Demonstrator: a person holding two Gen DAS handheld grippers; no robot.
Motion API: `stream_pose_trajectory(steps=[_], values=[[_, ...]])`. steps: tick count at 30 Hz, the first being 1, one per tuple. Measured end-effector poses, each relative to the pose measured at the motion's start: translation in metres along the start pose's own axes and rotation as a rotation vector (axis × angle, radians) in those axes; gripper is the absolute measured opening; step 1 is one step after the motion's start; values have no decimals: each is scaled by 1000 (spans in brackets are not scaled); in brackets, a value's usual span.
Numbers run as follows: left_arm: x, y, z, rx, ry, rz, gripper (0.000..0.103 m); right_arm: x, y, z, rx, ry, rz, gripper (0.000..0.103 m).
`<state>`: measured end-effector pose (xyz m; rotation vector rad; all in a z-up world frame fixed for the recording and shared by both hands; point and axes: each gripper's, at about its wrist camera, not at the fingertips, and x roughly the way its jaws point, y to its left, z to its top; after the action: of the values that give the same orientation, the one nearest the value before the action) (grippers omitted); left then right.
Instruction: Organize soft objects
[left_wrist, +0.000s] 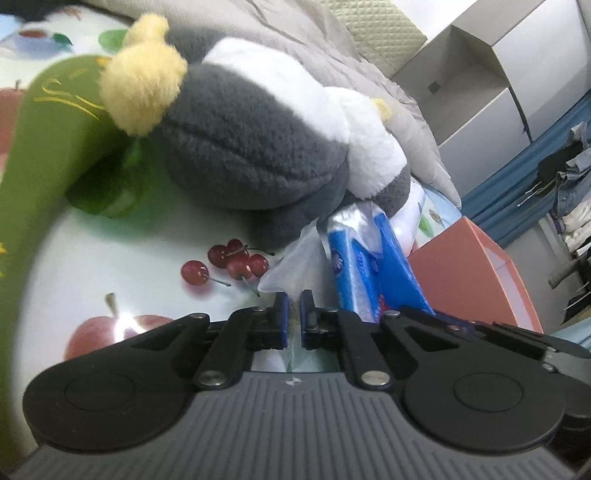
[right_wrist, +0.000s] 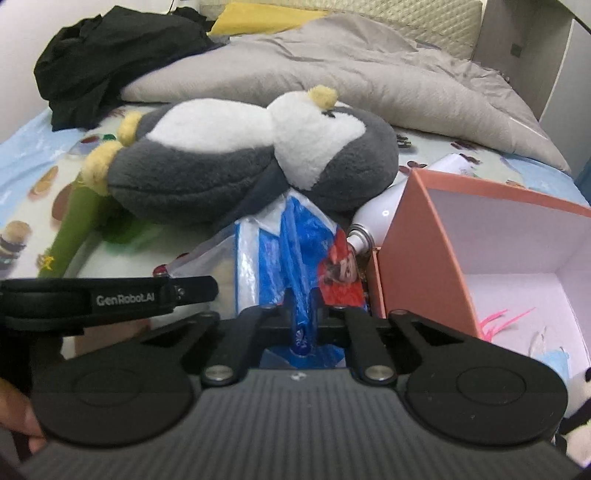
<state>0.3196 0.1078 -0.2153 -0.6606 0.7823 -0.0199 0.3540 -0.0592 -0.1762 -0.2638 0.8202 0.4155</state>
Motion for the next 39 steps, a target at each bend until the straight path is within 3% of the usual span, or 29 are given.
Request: stream_pose_trajectory(steps=[8, 19, 27, 28, 29, 31, 39], values=[[-54, -4, -15, 36, -32, 55, 6, -35, 2, -18, 13, -9, 2, 9], [-120, -16, -68, 129, -18, 180, 6, -81, 8, -67, 78, 14, 54, 9], [-146, -16, -90, 166, 11, 176, 6, -84, 9, -84, 172, 92, 94, 12], [-149, -17, -90, 170, 12, 171, 6, -85, 13, -84, 156, 89, 90, 16], [-153, -17, -90, 174, 14, 164, 6, -86, 16, -84, 144, 87, 77, 30], [-158, -17, -88, 176, 18, 148, 6, -86, 18, -83, 154, 92, 64, 46], [-168, -8, -79, 191, 42, 128, 6, -69, 23, -81, 168, 122, 11, 45]])
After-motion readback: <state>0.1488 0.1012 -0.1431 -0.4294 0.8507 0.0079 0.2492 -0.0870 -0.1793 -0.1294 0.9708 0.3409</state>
